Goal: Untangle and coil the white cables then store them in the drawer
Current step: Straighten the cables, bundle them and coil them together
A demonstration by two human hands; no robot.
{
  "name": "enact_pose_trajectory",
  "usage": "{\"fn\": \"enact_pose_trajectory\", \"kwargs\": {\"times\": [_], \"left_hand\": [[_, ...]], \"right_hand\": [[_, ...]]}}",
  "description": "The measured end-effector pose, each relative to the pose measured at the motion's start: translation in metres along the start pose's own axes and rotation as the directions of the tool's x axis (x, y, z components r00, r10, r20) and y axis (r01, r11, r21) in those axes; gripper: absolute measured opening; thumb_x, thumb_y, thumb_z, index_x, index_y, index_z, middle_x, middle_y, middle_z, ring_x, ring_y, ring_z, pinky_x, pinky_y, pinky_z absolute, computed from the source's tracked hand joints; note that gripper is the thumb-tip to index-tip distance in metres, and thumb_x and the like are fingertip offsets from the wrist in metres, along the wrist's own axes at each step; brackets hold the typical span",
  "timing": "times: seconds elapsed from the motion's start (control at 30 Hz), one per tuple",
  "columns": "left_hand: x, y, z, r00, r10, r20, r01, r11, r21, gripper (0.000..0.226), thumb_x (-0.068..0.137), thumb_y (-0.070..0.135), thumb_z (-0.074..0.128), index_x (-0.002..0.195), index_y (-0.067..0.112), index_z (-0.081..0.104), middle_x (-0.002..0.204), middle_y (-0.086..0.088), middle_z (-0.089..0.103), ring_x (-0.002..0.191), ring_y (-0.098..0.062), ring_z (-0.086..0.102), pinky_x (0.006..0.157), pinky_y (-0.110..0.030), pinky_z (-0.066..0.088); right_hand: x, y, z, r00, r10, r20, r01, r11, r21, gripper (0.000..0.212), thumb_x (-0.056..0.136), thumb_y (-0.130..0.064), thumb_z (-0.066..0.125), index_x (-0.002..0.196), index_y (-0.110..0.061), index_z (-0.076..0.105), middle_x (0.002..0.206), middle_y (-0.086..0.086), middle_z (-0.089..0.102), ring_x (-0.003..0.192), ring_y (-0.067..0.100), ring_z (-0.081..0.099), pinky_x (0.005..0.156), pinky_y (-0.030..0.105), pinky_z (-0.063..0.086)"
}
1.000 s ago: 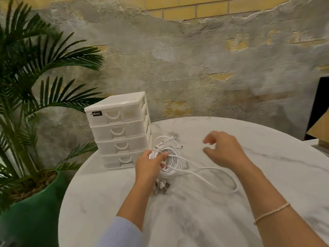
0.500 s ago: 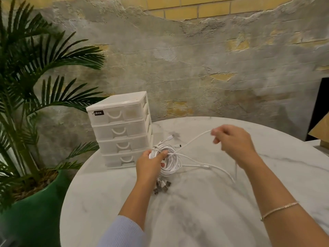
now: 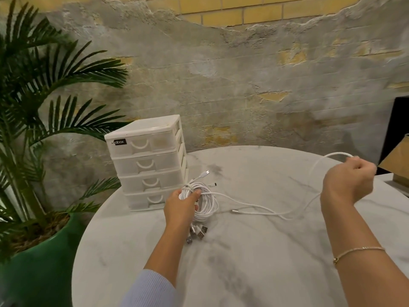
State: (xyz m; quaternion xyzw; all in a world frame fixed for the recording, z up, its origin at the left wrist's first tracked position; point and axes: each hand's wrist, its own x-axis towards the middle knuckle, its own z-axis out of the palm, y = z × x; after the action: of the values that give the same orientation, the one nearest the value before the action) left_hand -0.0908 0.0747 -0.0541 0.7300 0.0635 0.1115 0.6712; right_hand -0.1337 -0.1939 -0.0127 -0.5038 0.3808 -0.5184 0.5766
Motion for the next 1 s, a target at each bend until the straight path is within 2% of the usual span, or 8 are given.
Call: {"fn": "enact_pose_trajectory", "kwargs": {"times": [0.17, 0.27, 0.33, 0.4, 0.47, 0.53, 0.7, 1.0], "left_hand": [[-0.002, 0.001, -0.003, 1.000, -0.015, 0.004, 0.015, 0.999, 0.031, 0.019, 0.082, 0.022, 0.071, 0.092, 0.008, 0.062, 0.070, -0.006, 0.061, 0.053, -0.014, 0.056, 0.050, -0.025, 0.041], [-0.003, 0.002, -0.002, 0.999, -0.015, 0.035, 0.013, 0.998, 0.055, 0.019, 0.082, 0.021, 0.071, 0.092, 0.008, 0.062, 0.069, -0.006, 0.061, 0.049, -0.014, 0.054, 0.047, -0.024, 0.038], [-0.004, 0.002, 0.000, 0.998, -0.010, 0.059, 0.007, 0.999, 0.051, 0.019, 0.081, 0.020, 0.072, 0.091, 0.007, 0.062, 0.066, -0.005, 0.060, 0.050, -0.014, 0.055, 0.051, -0.025, 0.040], [-0.005, 0.003, 0.001, 0.997, -0.013, 0.079, 0.010, 0.999, 0.036, 0.018, 0.081, 0.019, 0.072, 0.090, 0.007, 0.063, 0.063, -0.004, 0.059, 0.050, -0.014, 0.054, 0.052, -0.025, 0.041], [-0.007, 0.004, 0.002, 0.994, -0.023, 0.106, 0.022, 1.000, 0.007, 0.014, 0.081, 0.018, 0.071, 0.087, 0.008, 0.064, 0.064, -0.004, 0.061, 0.049, -0.013, 0.053, 0.050, -0.024, 0.041], [-0.008, 0.006, 0.002, 0.990, -0.035, 0.138, 0.043, 0.998, -0.055, 0.007, 0.083, 0.016, 0.069, 0.083, 0.010, 0.065, 0.067, -0.006, 0.063, 0.048, -0.013, 0.053, 0.051, -0.025, 0.041], [-0.008, 0.005, 0.001, 0.980, -0.015, 0.197, 0.028, 0.998, -0.060, 0.026, 0.080, 0.013, 0.073, 0.101, 0.009, 0.060, 0.073, -0.006, 0.063, 0.048, -0.012, 0.055, 0.048, -0.024, 0.043], [-0.021, 0.010, 0.005, 0.899, 0.192, 0.393, -0.324, 0.896, 0.303, 0.030, 0.079, 0.011, 0.071, 0.093, 0.032, 0.055, 0.076, 0.013, 0.062, 0.065, -0.008, 0.056, 0.063, -0.021, 0.044]], "right_hand": [[-0.002, 0.007, -0.003, 0.999, -0.041, 0.001, 0.039, 0.943, -0.330, 0.034, 0.099, -0.016, 0.036, 0.128, -0.001, 0.048, 0.134, 0.021, 0.044, 0.122, 0.037, 0.042, 0.101, 0.043, 0.034], [-0.019, 0.004, -0.002, 0.955, -0.256, 0.147, 0.294, 0.766, -0.572, 0.049, 0.090, -0.011, 0.052, 0.136, -0.003, 0.036, 0.140, 0.024, 0.033, 0.126, 0.041, 0.032, 0.102, 0.047, 0.028], [-0.039, 0.001, 0.007, 0.825, -0.366, 0.431, 0.563, 0.608, -0.560, 0.049, 0.086, -0.011, 0.054, 0.134, -0.009, 0.044, 0.136, 0.021, 0.042, 0.123, 0.039, 0.036, 0.100, 0.043, 0.030], [-0.066, 0.004, 0.018, 0.570, -0.313, 0.760, 0.776, 0.507, -0.374, 0.040, 0.090, -0.017, 0.054, 0.129, -0.016, 0.052, 0.127, 0.013, 0.055, 0.119, 0.032, 0.043, 0.098, 0.035, 0.033], [-0.097, 0.013, 0.024, 0.322, -0.170, 0.931, 0.820, 0.542, -0.184, 0.039, 0.092, -0.023, 0.056, 0.130, -0.019, 0.052, 0.125, 0.007, 0.059, 0.120, 0.025, 0.046, 0.098, 0.028, 0.034], [-0.116, 0.021, 0.028, 0.226, -0.055, 0.973, 0.776, 0.614, -0.145, 0.039, 0.093, -0.025, 0.055, 0.132, -0.020, 0.050, 0.123, 0.005, 0.061, 0.116, 0.022, 0.052, 0.094, 0.026, 0.037], [-0.110, 0.012, 0.027, 0.252, -0.095, 0.963, 0.740, 0.660, -0.129, 0.019, 0.091, -0.025, 0.058, 0.104, -0.018, 0.070, 0.099, 0.001, 0.070, 0.079, 0.010, 0.052, 0.059, 0.012, 0.033], [-0.103, -0.018, 0.014, 0.230, -0.330, 0.915, 0.861, 0.507, -0.033, 0.020, 0.077, -0.042, 0.072, 0.084, -0.024, 0.073, 0.071, -0.012, 0.051, 0.076, 0.011, 0.052, 0.067, 0.023, 0.035]]}}
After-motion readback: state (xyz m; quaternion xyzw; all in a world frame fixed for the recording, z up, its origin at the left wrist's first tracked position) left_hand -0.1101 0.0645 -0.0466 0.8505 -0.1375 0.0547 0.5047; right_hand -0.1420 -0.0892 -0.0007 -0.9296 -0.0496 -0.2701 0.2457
